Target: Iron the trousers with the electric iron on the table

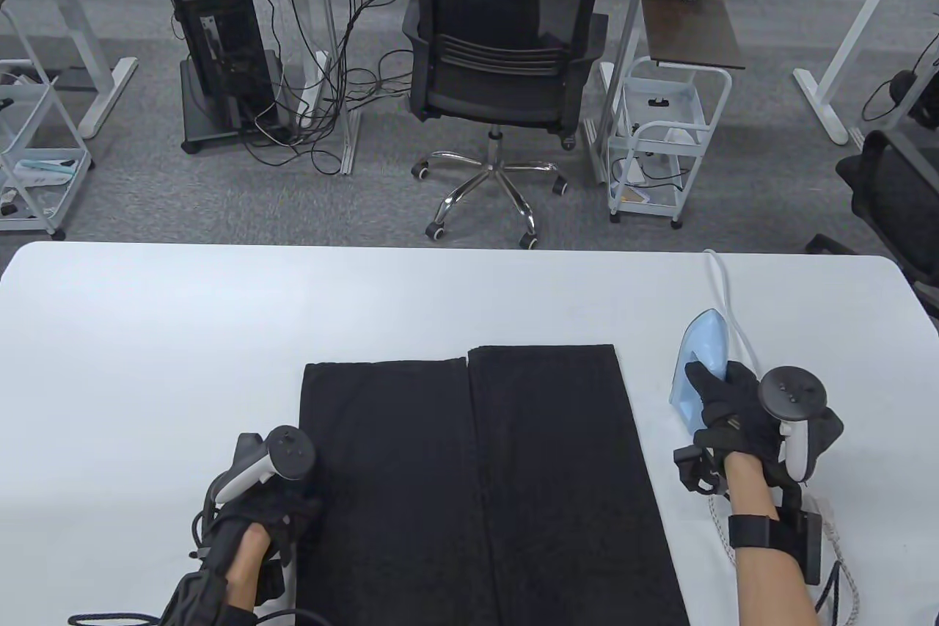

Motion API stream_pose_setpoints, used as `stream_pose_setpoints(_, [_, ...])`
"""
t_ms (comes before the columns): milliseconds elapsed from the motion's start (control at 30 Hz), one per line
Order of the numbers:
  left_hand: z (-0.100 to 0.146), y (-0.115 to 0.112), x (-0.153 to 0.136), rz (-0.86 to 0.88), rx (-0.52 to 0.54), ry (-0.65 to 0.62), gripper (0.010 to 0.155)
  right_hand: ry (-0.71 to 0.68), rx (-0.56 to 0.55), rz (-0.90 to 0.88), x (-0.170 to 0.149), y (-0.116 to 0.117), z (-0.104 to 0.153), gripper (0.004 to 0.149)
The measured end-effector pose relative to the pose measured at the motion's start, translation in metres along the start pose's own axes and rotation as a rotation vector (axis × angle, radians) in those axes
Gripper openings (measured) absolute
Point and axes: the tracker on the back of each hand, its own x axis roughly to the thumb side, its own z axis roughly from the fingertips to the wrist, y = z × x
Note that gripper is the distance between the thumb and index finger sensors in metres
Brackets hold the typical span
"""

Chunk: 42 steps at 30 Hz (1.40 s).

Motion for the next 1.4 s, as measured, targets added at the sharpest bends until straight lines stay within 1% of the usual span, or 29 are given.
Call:
stream_pose_setpoints(100, [0.000, 0.000, 0.000, -0.001, -0.002, -0.001, 0.085, -0.028, 0.022, -0.003, -0.009, 0.013, 0.006, 0.063])
stream_pose_setpoints(200, [0.000, 0.000, 0.000, -0.002, -0.002, -0.002, 0.085, -0.001, 0.072, -0.019, -0.013, 0.018, 0.015, 0.064])
stream_pose_setpoints(267, [0.000, 0.000, 0.000, -0.002, -0.001, -0.002, 0.085, -0.004, 0.113, 0.053, -0.012, 0.022, 0.023, 0.065])
stream_pose_setpoints(367, [0.000, 0.000, 0.000, -0.002, 0.000, -0.001, 0.085, -0.018, 0.117, 0.125, -0.014, 0.026, 0.034, 0.067])
stream_pose_setpoints(467, [0.000, 0.000, 0.000, -0.001, 0.002, -0.001, 0.085, -0.024, 0.132, 0.150, -0.019, 0.031, 0.040, 0.068])
stream_pose_setpoints(600, [0.000, 0.000, 0.000, 0.000, 0.004, -0.001, 0.085, -0.010, 0.128, 0.191, -0.022, 0.035, 0.042, 0.066])
stream_pose_setpoints(733, [0.000, -0.001, 0.000, 0.003, 0.008, -0.001, 0.085, 0.027, 0.191, 0.196, -0.023, 0.035, 0.042, 0.070])
stream_pose_setpoints(767, [0.000, -0.001, 0.000, 0.005, 0.010, -0.002, 0.085, 0.031, 0.203, 0.239, -0.022, 0.032, 0.044, 0.075])
stream_pose_setpoints(833, [0.000, -0.001, 0.000, 0.007, 0.012, -0.003, 0.085, 0.027, 0.208, 0.332, -0.016, 0.023, 0.049, 0.080])
stream_pose_setpoints(933, [0.000, -0.001, 0.000, 0.006, 0.012, -0.005, 0.085, -0.008, 0.169, 0.478, -0.002, 0.002, 0.056, 0.084])
stream_pose_setpoints(1000, [0.000, -0.001, 0.000, 0.005, 0.013, -0.006, 0.085, -0.038, 0.139, 0.628, 0.011, -0.022, 0.059, 0.086])
stream_pose_setpoints(1033, [0.000, -0.001, 0.000, 0.005, 0.013, -0.006, 0.085, -0.045, 0.133, 0.672, 0.014, -0.029, 0.059, 0.087])
stream_pose_setpoints(1067, [0.000, -0.001, 0.000, 0.004, 0.013, -0.006, 0.085, -0.047, 0.120, 0.746, 0.016, -0.044, 0.057, 0.087])
stream_pose_setpoints(1100, [0.000, -0.001, 0.000, 0.004, 0.013, -0.006, 0.085, -0.039, 0.112, 0.772, 0.015, -0.051, 0.055, 0.087])
stream_pose_setpoints(1133, [0.000, -0.001, 0.000, 0.004, 0.013, -0.006, 0.085, -0.022, 0.106, 0.804, 0.011, -0.061, 0.051, 0.087])
stream_pose_setpoints(1200, [0.000, -0.001, 0.000, 0.004, 0.013, -0.006, 0.085, 0.017, 0.114, 0.835, 0.002, -0.070, 0.045, 0.087])
stream_pose_setpoints(1233, [0.000, -0.001, 0.000, 0.004, 0.013, -0.006, 0.085, 0.086, 0.173, 0.848, -0.012, -0.074, 0.039, 0.089])
stream_pose_setpoints(1267, [0.000, -0.001, 0.000, 0.003, 0.013, -0.007, 0.085, 0.116, 0.202, 0.845, -0.019, -0.075, 0.037, 0.089])
stream_pose_setpoints(1300, [0.000, -0.001, 0.000, 0.002, 0.013, -0.007, 0.085, 0.159, 0.233, 0.832, -0.034, -0.074, 0.034, 0.090])
stream_pose_setpoints(1333, [0.000, -0.001, 0.000, 0.002, 0.013, -0.007, 0.085, 0.169, 0.245, 0.830, -0.040, -0.073, 0.033, 0.090])
stream_pose_setpoints(1367, [0.000, -0.001, 0.000, 0.002, 0.013, -0.007, 0.085, 0.195, 0.276, 0.824, -0.055, -0.069, 0.031, 0.090])
stream_pose_setpoints(1400, [0.000, -0.001, 0.000, 0.002, 0.013, -0.008, 0.085, 0.210, 0.286, 0.814, -0.063, -0.065, 0.029, 0.089])
